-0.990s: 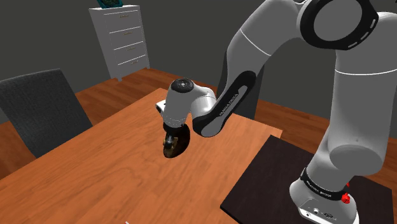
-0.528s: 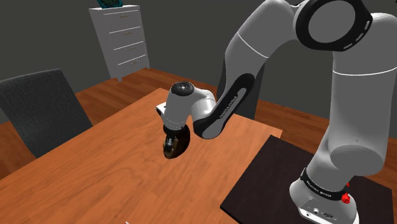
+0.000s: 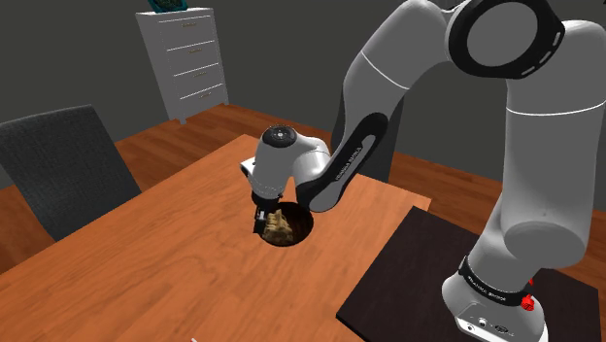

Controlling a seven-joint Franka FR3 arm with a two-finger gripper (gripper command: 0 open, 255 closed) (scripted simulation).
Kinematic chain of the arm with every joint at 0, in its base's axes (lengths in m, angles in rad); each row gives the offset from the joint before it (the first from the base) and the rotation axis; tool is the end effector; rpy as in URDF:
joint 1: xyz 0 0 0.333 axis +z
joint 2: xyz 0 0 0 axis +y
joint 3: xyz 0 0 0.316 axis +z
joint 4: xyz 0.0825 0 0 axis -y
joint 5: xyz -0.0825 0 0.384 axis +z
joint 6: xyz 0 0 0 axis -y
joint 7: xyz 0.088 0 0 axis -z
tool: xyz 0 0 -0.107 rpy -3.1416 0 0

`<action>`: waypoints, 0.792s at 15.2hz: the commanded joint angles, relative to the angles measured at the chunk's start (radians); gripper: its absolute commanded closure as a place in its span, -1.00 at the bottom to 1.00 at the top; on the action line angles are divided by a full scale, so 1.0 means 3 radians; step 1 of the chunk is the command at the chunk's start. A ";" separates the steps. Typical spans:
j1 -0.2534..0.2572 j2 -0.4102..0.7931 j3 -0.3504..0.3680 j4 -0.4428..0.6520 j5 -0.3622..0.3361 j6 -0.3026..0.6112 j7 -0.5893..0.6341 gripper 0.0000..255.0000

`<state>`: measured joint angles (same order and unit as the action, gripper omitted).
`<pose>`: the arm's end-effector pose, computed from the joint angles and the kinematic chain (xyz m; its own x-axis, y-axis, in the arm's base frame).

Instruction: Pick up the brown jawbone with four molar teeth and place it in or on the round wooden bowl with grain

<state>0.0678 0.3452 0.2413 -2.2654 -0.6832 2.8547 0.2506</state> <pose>0.5157 0.2012 0.2326 0.7453 0.6192 0.2473 0.5840 -0.7852 0.2060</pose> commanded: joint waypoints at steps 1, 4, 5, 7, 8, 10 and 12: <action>-0.0064 -0.0127 0.0084 -0.0069 0.0117 -0.0054 -0.0096 -1.00; -0.0221 -0.0480 0.0318 -0.0230 0.0491 -0.0218 -0.0381 -1.00; -0.0218 -0.0480 0.0316 -0.0231 0.0492 -0.0217 -0.0381 -1.00; -0.0217 -0.0480 0.0314 -0.0231 0.0493 -0.0217 -0.0382 -1.00; -0.0217 -0.0480 0.0314 -0.0231 0.0493 -0.0217 -0.0382 -1.00; -0.0217 -0.0480 0.0314 -0.0231 0.0493 -0.0217 -0.0382 -1.00; -0.0217 -0.0480 0.0314 -0.0231 0.0493 -0.0217 -0.0382 -1.00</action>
